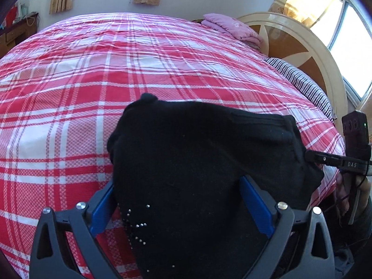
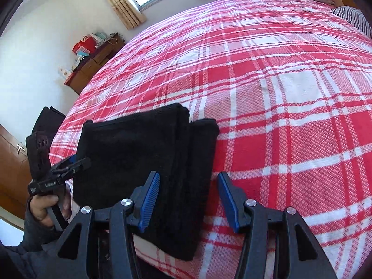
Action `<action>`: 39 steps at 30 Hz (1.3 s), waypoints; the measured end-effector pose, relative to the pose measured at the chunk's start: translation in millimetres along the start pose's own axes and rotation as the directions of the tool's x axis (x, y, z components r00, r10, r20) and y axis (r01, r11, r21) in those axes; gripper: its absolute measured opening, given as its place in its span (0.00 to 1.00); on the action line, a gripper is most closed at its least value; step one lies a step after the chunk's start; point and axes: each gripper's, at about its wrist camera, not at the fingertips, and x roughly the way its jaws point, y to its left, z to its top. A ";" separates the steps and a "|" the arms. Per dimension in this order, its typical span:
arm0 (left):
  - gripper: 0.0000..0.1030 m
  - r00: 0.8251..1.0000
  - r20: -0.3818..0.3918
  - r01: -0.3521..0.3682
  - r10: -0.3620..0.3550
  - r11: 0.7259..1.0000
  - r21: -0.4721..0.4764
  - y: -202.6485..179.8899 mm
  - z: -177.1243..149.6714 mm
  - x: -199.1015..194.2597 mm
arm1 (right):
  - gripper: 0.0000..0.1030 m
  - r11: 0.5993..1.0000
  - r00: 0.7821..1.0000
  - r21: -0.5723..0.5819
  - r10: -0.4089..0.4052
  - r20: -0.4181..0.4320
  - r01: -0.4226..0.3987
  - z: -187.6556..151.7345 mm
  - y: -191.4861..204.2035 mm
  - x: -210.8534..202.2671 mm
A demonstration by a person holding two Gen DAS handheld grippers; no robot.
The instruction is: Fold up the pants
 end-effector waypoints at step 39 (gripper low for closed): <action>0.27 0.949 0.139 -0.224 0.283 0.914 -0.338 179.2 26.6 -75.7 | 0.26 0.910 0.962 -0.323 0.217 -0.168 -0.262 164.6 220.6 203.6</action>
